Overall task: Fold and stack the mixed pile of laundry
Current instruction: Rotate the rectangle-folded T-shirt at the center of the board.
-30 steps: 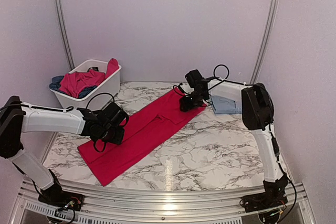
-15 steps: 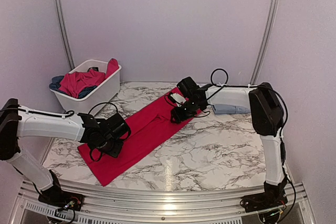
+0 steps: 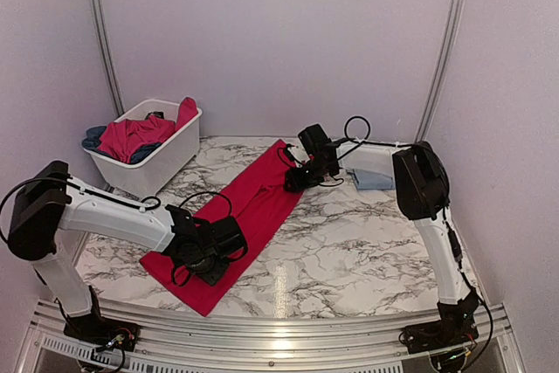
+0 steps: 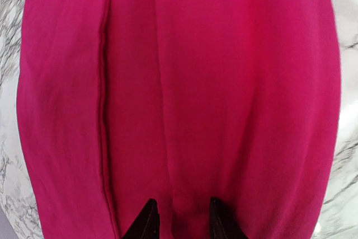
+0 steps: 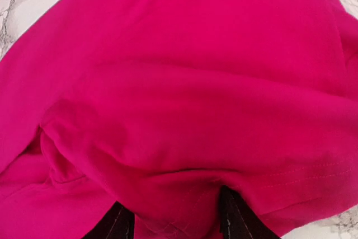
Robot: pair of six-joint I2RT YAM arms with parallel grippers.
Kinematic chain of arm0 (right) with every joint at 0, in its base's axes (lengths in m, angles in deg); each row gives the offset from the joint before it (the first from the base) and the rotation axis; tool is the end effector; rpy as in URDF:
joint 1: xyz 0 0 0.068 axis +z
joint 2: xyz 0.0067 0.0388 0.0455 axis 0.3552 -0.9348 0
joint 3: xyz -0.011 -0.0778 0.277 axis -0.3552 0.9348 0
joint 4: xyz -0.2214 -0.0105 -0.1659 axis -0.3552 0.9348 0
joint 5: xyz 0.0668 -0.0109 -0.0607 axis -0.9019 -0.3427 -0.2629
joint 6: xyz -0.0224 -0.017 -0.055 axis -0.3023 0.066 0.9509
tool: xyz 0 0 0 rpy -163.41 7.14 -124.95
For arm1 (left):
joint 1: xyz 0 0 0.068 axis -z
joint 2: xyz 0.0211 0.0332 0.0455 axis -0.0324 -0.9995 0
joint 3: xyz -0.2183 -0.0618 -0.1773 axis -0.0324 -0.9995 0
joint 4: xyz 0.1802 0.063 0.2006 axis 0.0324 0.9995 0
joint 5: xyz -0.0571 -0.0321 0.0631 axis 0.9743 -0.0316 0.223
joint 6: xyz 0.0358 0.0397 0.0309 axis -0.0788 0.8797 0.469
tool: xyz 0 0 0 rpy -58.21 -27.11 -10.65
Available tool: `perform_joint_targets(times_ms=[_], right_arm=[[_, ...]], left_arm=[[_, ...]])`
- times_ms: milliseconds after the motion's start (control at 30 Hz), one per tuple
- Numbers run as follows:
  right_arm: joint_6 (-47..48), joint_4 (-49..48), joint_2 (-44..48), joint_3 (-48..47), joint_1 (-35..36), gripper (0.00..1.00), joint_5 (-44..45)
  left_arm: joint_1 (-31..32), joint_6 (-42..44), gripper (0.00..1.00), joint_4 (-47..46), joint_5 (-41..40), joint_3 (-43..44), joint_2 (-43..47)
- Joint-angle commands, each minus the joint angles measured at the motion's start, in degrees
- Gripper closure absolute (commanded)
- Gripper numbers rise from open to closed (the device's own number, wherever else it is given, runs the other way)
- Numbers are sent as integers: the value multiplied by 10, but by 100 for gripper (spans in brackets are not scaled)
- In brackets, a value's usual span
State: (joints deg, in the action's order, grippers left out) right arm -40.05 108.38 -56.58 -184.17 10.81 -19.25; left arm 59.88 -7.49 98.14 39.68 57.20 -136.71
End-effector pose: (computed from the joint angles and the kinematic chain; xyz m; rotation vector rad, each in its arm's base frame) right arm 0.4714 0.2992 0.1331 -0.6482 2.5038 0.4595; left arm 0.1648 -0.2706 0.1390 0.8070 2.5677 0.1311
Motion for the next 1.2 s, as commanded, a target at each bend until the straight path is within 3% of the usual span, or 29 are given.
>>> perform_joint_targets(times_ms=[0, 167, 467, 600, 733, 900, 1067, 1167], right_arm=[[26, 28, -60, -72, -37, 50, 15], [54, 60, -68, -125, -40, 49, 30], [84, 34, 90, -8, -61, 42, 58], [71, 35, 161, 34, -60, 40, 46], [35, 9, 241, 142, -51, 44, -6], [0, -46, 324, 293, 20, 51, -14], [-29, -71, 334, 360, 98, 59, -21], [-41, -88, 316, 375, 115, 63, -28]], left_arm=[[55, 17, 69, 10, 67, 79, -78], [98, 28, 69, 10, 102, 220, -156], [108, 80, 69, -6, 155, 427, -272], [93, 90, 64, 11, 149, 477, -263], [30, 57, 63, 4, 142, 373, -156], [-32, 8, 61, -30, 91, 184, -16], [-69, -11, 61, -63, 86, 55, 63], [-63, -4, 63, -105, 131, 19, 93]])
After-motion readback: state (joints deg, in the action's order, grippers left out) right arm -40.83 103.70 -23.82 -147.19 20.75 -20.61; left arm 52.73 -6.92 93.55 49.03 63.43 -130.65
